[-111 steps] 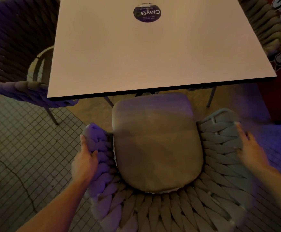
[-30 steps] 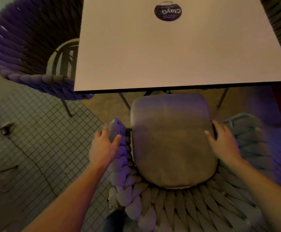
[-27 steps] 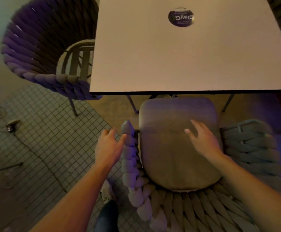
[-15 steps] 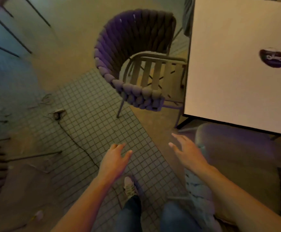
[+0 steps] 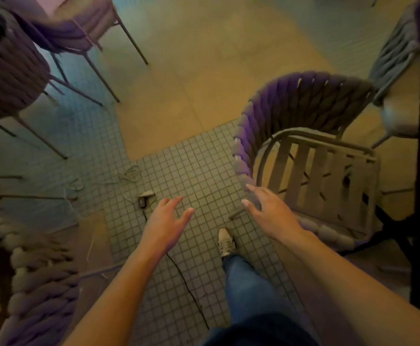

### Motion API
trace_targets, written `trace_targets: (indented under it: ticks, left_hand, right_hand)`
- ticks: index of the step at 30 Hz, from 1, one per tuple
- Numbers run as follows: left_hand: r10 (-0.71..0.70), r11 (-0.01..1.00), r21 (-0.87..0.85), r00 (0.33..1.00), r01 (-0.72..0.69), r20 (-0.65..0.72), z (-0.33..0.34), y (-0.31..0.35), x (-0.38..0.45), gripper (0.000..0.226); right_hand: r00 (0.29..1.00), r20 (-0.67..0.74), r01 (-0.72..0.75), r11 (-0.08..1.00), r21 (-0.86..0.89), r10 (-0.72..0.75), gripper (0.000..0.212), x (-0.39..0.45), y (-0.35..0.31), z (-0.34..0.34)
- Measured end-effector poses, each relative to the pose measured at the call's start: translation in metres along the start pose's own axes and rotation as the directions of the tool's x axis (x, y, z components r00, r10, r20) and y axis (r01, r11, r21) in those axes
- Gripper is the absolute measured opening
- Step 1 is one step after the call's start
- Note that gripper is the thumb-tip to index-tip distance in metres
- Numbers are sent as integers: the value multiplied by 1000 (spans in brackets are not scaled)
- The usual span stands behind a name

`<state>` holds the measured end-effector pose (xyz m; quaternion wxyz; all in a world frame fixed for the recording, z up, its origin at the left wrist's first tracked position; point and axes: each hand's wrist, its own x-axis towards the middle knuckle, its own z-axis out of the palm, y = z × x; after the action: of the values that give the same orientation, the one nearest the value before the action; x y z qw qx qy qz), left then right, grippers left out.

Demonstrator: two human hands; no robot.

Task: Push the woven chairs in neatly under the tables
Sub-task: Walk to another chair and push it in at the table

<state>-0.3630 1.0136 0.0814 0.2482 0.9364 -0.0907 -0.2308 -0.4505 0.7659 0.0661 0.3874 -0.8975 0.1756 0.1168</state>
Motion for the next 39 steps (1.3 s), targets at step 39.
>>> trace_targets:
  ticks: [39]
  left_hand:
    - [290,876,165,769,-453,570,-147,514,961,55]
  right_hand:
    - [481,-141,-642,457,616,865,59,749,30,-407]
